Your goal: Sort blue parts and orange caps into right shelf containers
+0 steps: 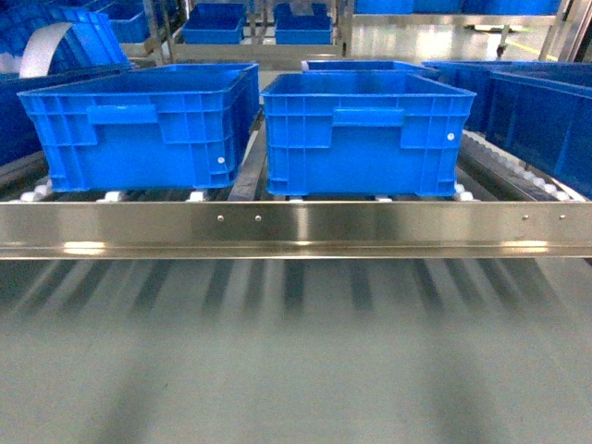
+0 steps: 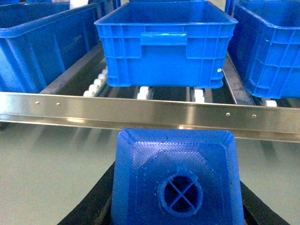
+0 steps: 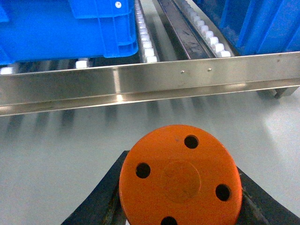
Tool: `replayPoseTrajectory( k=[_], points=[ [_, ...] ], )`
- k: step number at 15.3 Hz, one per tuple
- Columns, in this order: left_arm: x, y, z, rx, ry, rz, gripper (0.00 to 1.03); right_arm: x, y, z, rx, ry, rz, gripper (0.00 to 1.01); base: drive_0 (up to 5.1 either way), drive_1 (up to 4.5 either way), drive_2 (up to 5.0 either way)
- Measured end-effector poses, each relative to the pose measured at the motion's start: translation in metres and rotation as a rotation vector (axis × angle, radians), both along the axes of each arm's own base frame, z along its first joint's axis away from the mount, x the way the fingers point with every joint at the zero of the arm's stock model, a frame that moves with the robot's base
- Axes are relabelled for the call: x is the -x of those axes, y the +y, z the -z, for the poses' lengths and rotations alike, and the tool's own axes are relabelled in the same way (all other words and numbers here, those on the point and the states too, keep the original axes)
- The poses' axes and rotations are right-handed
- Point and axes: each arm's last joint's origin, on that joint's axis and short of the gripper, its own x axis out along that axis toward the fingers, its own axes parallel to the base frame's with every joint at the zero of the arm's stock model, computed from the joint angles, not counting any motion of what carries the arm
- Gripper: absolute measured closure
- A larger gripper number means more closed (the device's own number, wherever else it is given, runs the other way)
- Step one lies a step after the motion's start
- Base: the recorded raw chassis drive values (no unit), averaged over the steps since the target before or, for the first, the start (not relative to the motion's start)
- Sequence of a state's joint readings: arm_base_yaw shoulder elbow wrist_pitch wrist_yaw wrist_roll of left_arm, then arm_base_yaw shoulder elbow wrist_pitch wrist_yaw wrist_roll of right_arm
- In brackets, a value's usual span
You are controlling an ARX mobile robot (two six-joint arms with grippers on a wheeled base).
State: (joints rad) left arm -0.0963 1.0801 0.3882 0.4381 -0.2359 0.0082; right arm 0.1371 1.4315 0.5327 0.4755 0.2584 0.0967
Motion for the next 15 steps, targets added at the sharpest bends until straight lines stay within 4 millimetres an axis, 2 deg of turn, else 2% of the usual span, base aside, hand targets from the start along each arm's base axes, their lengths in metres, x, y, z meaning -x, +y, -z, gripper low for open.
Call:
replayPoseTrajectory(
  k=[9,11,15],
  points=[
    [-0.0001,-0.0009,0.0003,0.001,-0.002,0.007,0.59,0.0,-0.0003,0.0002,0.001,-0.001,0.004,0.58,-2.5,5.0,-2.2],
    [-0.0001,-0.0003,0.0002,0.0,-0.004,0.001,0.59,-0.0002,0.0003,-0.0002,-0.001,-0.003,-0.002,0.58,0.0,2.39,-2.4],
    [-0.0003,0.0,0.001,0.0,0.002,0.0,0.59,-0.0002,0.0001,0.0003,-0.001,0.0,-0.001,0.58,0.0,0.0,0.0]
  ],
)
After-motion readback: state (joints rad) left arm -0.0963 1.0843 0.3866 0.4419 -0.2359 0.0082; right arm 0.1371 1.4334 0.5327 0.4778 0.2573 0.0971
